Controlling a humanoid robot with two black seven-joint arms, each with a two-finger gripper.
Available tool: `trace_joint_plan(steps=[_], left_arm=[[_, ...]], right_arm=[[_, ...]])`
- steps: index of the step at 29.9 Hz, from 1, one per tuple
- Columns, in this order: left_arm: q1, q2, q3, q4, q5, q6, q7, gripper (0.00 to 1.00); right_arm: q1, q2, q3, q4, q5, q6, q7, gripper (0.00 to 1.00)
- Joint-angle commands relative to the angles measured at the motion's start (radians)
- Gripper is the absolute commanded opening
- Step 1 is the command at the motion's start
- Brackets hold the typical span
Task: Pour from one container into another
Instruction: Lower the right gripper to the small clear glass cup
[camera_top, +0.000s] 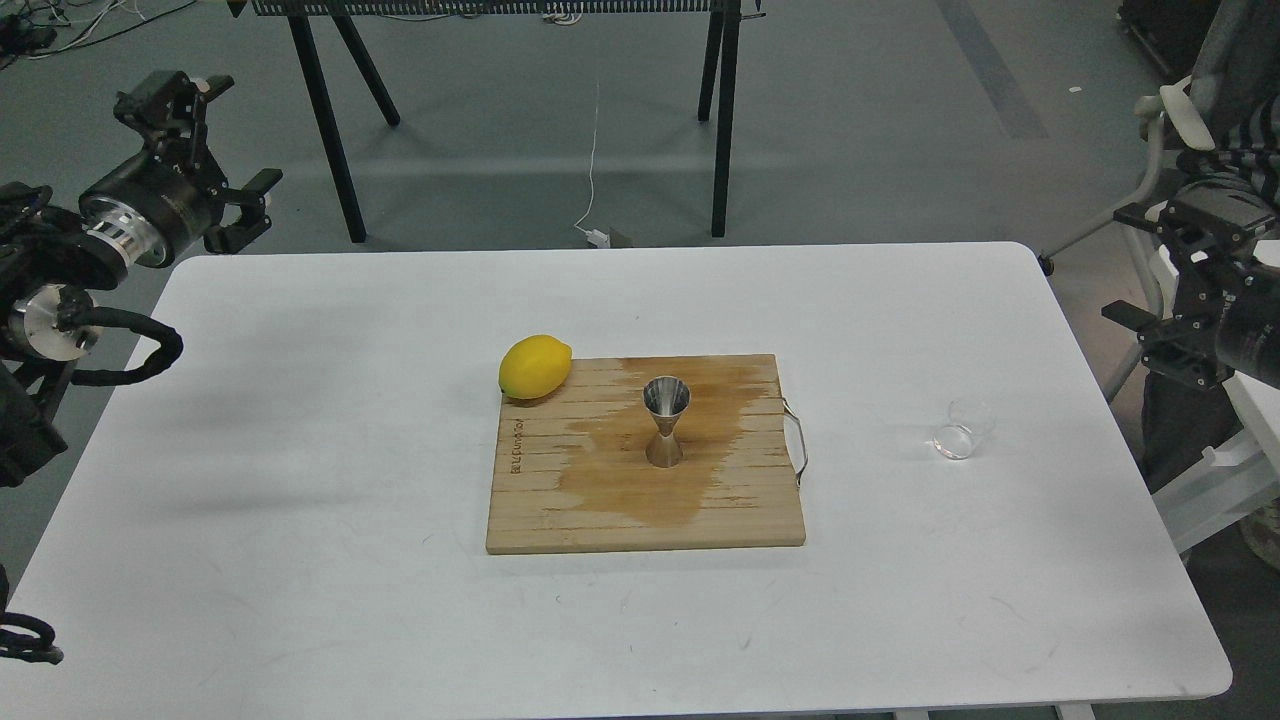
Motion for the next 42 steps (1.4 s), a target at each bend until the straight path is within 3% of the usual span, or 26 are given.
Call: trace_joint_plan(steps=[1, 3, 13, 21, 24, 29, 37, 42], left_arm=[[-0.001, -0.001, 0.000, -0.001, 0.000, 0.000, 0.001, 1.00], [0.000, -0.001, 0.001, -0.001, 0.000, 0.000, 0.001, 1.00], [0.002, 0.000, 0.000, -0.001, 0.000, 0.000, 0.000, 1.00], [-0.006, 0.003, 0.000, -0.002, 0.000, 0.000, 0.003, 1.00], [-0.009, 0.005, 0.000, -0.002, 0.000, 0.000, 0.004, 1.00], [-0.010, 0.028, 0.000, -0.007, -0.001, 0.000, 0.009, 1.00], [-0.012, 0.054, 0.000, -0.008, -0.001, 0.000, 0.012, 1.00], [-0.010, 0.068, 0.000, -0.019, -0.003, 0.000, 0.012, 1.00]], right_arm=[[-0.054, -0.029, 0.002, 0.057, 0.016, -0.019, 0.055, 0.99], [-0.067, -0.031, 0.002, 0.058, 0.122, -0.018, 0.075, 0.99], [-0.170, -0.023, -0.002, 0.052, 0.622, 0.013, 0.084, 0.99], [-0.274, 0.009, -0.002, 0.045, 0.936, 0.103, 0.145, 0.99], [-0.316, 0.059, -0.002, -0.001, 1.003, 0.163, 0.190, 0.99], [-0.417, 0.199, 0.028, -0.075, 1.015, 0.196, 0.214, 0.99], [-0.543, 0.424, 0.177, -0.158, 1.020, 0.196, 0.207, 0.99], [-0.543, 0.495, 0.205, -0.164, 1.018, 0.183, 0.205, 0.99]])
